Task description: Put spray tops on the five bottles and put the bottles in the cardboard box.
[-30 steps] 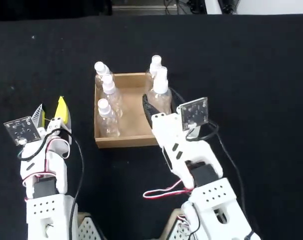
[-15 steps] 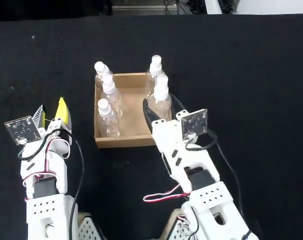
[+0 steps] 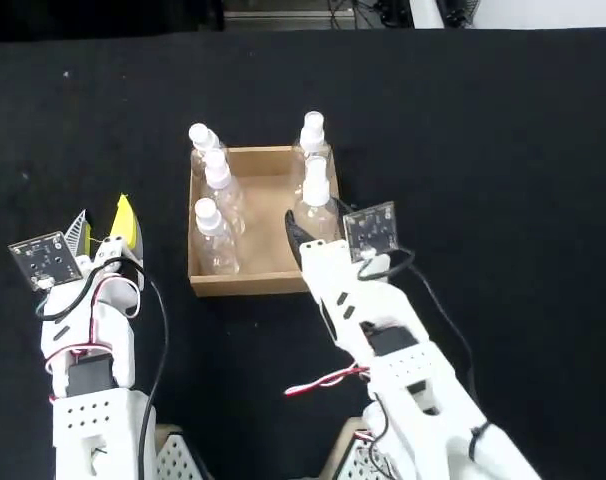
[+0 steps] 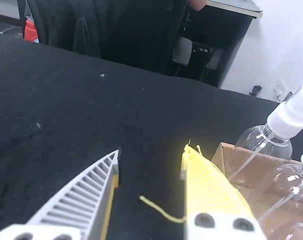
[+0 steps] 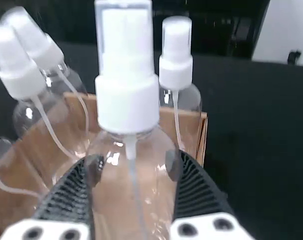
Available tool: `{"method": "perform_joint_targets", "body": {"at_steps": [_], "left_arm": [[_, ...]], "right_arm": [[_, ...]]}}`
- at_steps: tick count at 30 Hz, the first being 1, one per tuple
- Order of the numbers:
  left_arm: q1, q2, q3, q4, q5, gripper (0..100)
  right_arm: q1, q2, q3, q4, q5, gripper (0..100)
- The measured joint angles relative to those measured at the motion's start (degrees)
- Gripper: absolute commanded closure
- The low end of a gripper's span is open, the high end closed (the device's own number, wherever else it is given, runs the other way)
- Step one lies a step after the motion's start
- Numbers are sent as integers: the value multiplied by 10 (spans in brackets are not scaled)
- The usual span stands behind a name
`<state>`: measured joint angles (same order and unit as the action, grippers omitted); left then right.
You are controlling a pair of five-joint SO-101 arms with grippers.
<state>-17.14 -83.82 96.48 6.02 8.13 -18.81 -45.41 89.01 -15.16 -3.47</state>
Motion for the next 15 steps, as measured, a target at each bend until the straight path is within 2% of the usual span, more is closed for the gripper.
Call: {"method": "perform_joint_targets", "body": {"at_steps": [4, 15], "left_arm": [[0, 0, 0, 0, 0, 812], [0, 0, 0, 0, 0, 812]], "right_arm": [[0, 47, -1, -33, 0, 987], [0, 70, -1, -40, 0, 983]]}}
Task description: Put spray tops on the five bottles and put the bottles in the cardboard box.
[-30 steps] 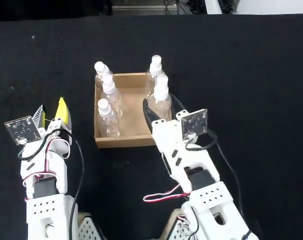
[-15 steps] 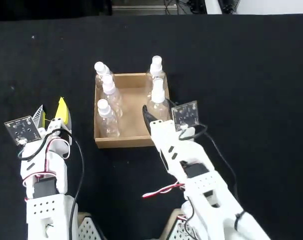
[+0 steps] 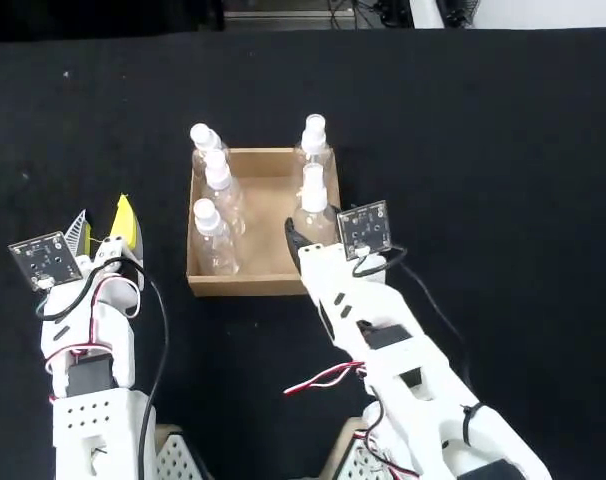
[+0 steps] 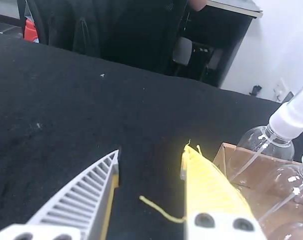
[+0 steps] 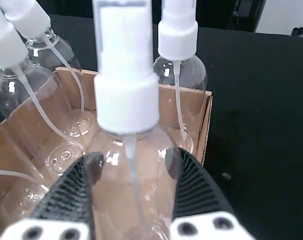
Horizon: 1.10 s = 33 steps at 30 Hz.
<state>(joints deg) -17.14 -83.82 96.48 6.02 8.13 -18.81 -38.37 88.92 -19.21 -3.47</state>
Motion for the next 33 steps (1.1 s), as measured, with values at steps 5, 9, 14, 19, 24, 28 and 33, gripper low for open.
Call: {"method": "perform_joint_targets", "body": {"at_steps": [5, 9, 14, 19, 24, 28, 33], "left_arm": [[0, 0, 0, 0, 0, 812], [0, 0, 0, 0, 0, 812], [0, 0, 0, 0, 0, 812], [0, 0, 0, 0, 0, 812], [0, 0, 0, 0, 0, 812], [0, 0, 0, 0, 0, 812], [0, 0, 0, 0, 0, 812]], "right_arm": [[0, 15, 0, 0, 1, 983], [0, 16, 0, 0, 1, 983], [0, 16, 0, 0, 1, 983], [0, 16, 0, 0, 1, 983], [0, 16, 0, 0, 1, 982], [0, 16, 0, -4, 1, 986], [-1, 16, -4, -43, -12, 986]]}}
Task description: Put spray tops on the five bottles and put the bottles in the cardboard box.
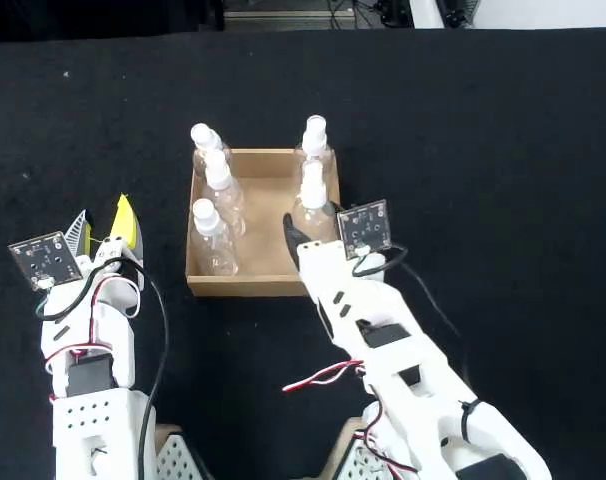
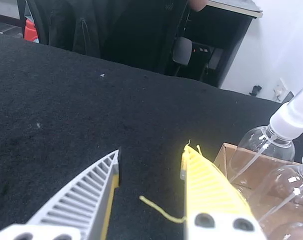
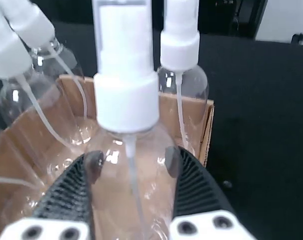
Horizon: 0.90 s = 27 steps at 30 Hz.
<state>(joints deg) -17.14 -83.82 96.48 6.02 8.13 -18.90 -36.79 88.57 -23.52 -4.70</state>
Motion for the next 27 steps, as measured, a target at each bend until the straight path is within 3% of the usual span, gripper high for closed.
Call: {"method": "perform_joint_targets", "body": {"at_steps": [5, 27], "left_arm": [[0, 0, 0, 0, 0, 812], [0, 0, 0, 0, 0, 812]], "right_arm": [[0, 0, 0, -1, -59, 987], [0, 49, 0, -25, -60, 987]]}}
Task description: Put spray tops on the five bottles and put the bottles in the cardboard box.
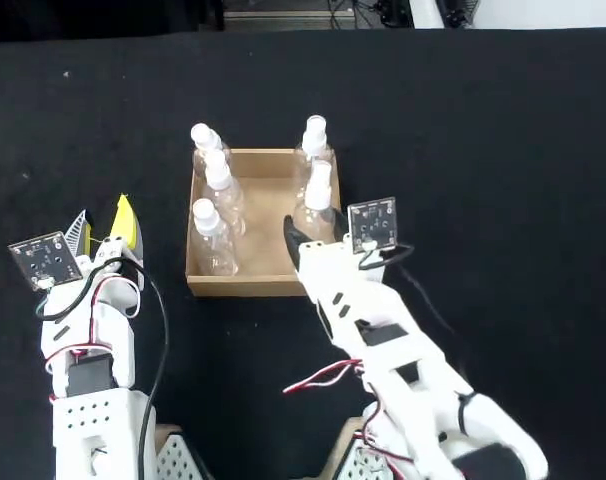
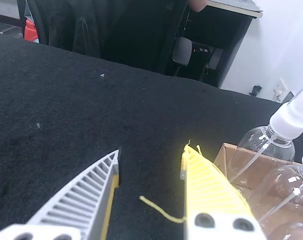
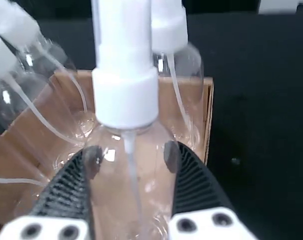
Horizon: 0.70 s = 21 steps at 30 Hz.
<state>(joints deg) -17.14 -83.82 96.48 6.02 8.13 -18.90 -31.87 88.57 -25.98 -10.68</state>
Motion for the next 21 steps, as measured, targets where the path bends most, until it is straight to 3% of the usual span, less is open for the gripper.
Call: {"method": "perform_joint_targets", "body": {"at_steps": [9, 21], "left_arm": [[0, 0, 0, 0, 0, 812], [0, 0, 0, 0, 0, 812]], "right_arm": [[0, 70, 0, -78, 33, 987], [0, 70, 0, -83, 39, 971]]}}
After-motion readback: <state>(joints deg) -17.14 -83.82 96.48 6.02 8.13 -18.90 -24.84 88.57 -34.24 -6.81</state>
